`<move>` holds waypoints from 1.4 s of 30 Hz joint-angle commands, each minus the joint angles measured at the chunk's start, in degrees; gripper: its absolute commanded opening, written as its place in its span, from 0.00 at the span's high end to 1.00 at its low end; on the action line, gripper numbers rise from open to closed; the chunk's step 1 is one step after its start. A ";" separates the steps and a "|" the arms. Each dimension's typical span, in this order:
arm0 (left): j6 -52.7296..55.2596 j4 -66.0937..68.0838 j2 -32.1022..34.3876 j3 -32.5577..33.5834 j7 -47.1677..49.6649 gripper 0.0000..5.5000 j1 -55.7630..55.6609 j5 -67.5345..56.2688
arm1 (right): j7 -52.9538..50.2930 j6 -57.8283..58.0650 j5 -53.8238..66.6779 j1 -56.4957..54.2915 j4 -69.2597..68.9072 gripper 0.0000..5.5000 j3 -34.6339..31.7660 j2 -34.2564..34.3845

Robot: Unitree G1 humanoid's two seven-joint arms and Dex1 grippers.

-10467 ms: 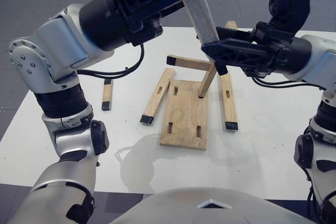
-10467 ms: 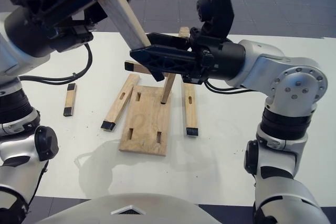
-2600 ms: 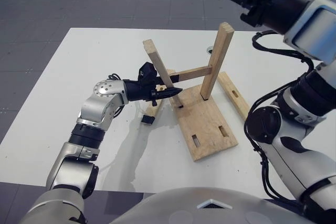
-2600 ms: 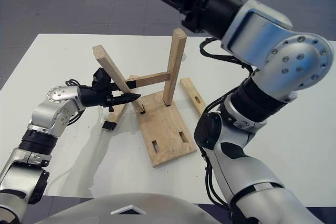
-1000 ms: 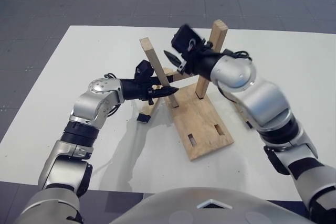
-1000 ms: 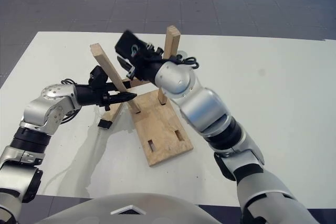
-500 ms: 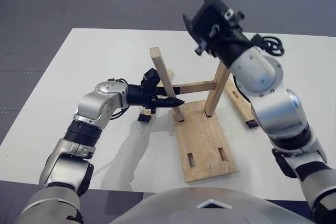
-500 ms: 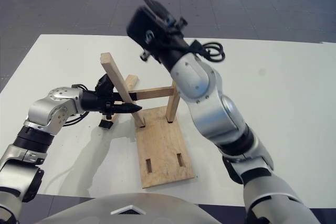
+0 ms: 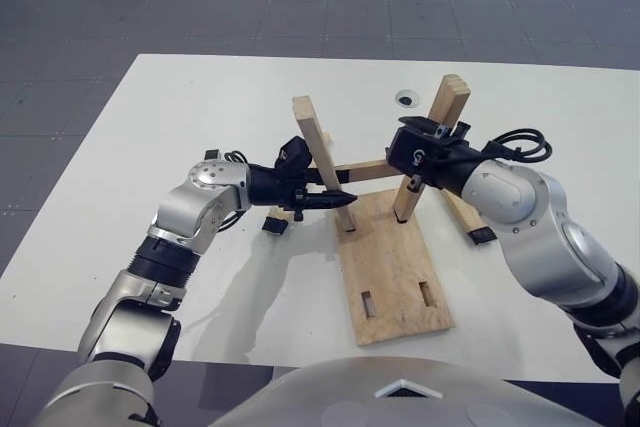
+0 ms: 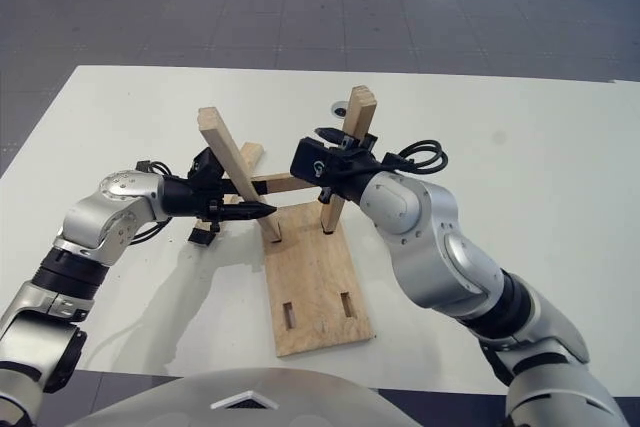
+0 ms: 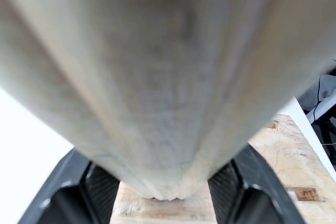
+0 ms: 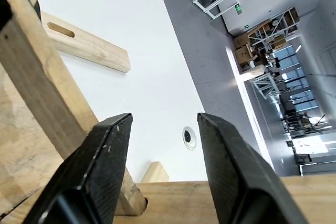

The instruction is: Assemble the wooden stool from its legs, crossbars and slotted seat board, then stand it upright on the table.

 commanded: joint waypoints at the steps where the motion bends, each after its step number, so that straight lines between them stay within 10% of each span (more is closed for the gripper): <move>1: 6.54 6.16 -0.35 -8.64 7.96 0.63 7.54 13.19 | 4.93 15.53 13.36 -10.14 0.96 0.58 -20.20 18.70; 5: 6.18 6.29 0.81 -8.50 7.31 0.63 7.40 13.09 | 12.83 28.88 25.09 -24.90 5.05 0.58 -43.72 28.14; 9: 5.76 6.47 1.83 -8.83 6.30 0.63 6.65 13.53 | 25.40 32.25 43.22 -21.28 7.15 0.58 -51.29 18.02; 14: 4.97 7.06 2.69 -8.55 5.83 0.63 5.30 13.94 | 37.44 30.49 56.69 -0.48 -1.25 0.58 -44.26 -2.05; 19: 5.07 6.48 1.92 -8.96 6.14 0.63 4.31 13.69 | 34.28 10.97 45.08 12.00 3.05 0.51 -25.44 -10.52; 32: 7.35 5.54 0.71 -8.04 5.47 0.48 1.95 12.48 | 34.22 -27.89 22.27 16.85 21.72 0.07 -3.14 -13.47; 42: 10.63 2.80 2.46 -2.71 1.58 0.24 -3.43 12.19 | 30.41 -33.52 18.57 21.42 27.47 0.05 -2.95 -11.67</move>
